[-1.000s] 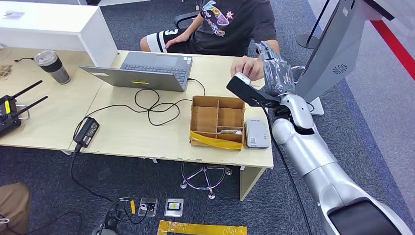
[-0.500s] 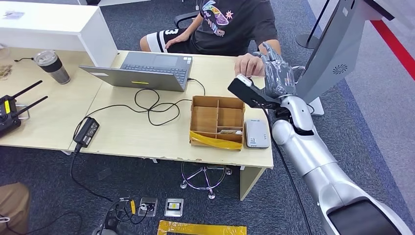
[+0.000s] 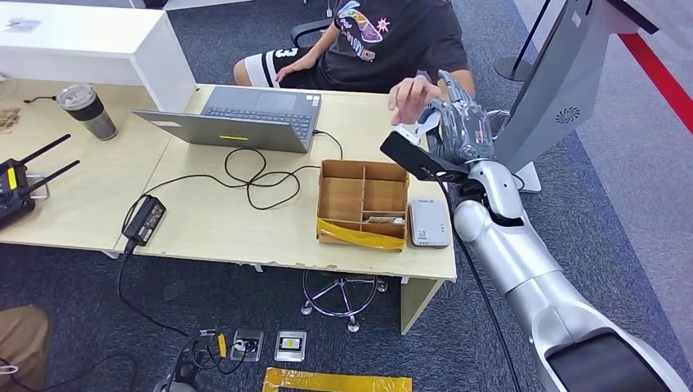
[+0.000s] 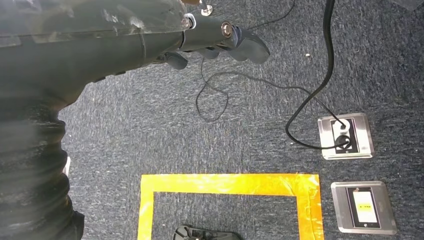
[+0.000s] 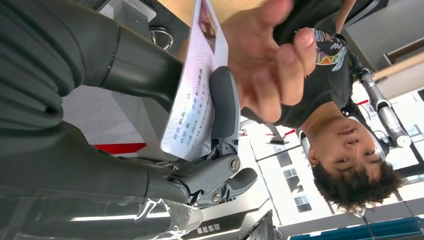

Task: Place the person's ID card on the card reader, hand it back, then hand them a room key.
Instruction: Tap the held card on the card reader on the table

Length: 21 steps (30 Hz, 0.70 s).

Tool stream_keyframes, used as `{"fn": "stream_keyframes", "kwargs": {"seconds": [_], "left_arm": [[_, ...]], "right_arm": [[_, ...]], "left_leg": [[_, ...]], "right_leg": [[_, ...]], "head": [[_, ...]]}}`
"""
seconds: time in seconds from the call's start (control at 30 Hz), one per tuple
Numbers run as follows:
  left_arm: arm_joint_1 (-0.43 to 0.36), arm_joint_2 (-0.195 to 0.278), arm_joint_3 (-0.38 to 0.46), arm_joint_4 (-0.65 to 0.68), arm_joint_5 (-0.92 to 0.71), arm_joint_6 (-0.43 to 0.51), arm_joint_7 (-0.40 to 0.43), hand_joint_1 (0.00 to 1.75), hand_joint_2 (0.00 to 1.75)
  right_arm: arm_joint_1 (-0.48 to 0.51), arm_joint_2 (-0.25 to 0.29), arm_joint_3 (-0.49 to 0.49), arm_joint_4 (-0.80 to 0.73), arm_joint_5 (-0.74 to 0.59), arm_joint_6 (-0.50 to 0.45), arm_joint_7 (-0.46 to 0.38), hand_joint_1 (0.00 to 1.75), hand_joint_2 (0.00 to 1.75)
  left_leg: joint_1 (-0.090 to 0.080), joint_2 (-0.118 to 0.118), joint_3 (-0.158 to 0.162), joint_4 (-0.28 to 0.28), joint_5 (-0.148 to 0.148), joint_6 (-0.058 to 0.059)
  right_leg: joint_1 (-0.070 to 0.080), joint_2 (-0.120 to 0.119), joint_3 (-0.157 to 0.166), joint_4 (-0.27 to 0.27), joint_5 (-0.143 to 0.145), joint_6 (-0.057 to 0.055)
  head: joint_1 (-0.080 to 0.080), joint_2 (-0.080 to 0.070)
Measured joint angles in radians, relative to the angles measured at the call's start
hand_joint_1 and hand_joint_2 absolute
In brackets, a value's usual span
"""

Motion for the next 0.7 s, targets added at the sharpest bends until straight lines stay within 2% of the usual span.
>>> {"fn": "stream_keyframes", "kwargs": {"seconds": [0.7], "left_arm": [[0.000, 0.001, -0.004, 0.000, 0.000, 0.003, 0.000, 0.00, 1.75]], "right_arm": [[-0.001, -0.001, -0.001, 0.011, -0.001, -0.002, 0.010, 1.75, 1.75]], "left_leg": [[0.000, 0.000, 0.000, 0.000, 0.000, 0.000]], "right_leg": [[0.000, 0.000, -0.001, 0.000, 0.000, 0.000]], "head": [[0.000, 0.000]]}}
